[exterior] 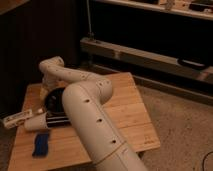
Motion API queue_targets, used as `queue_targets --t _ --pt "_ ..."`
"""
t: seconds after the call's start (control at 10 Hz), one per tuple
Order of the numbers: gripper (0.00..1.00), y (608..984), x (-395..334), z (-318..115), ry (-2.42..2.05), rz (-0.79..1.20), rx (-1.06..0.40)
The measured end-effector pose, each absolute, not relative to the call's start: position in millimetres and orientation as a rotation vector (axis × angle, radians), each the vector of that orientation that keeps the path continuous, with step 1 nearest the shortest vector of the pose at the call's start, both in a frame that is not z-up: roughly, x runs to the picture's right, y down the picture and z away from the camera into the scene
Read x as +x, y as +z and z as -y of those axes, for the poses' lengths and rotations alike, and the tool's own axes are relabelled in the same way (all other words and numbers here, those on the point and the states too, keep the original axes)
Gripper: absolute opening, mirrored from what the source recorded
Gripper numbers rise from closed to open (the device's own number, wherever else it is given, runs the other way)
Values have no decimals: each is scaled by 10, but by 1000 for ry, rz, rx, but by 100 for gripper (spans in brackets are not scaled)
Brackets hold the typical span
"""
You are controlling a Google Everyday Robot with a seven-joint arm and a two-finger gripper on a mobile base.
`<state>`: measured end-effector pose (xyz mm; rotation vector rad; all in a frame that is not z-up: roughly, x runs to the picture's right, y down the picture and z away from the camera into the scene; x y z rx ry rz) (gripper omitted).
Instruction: Push the ceramic bowl across the table
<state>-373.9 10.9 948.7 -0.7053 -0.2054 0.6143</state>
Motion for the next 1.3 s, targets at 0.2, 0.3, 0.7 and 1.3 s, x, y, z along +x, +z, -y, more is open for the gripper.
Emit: queue_targets --t 0.2,0.3,0.7,1.3 --pt "80 9387 -3728 -117 614 209 -704" --pt "80 9351 -3727 -122 614 211 -704" --pt "80 9217 -3702 -162 604 209 -711" --pt "80 9313 -3777 -242 578 170 -716"
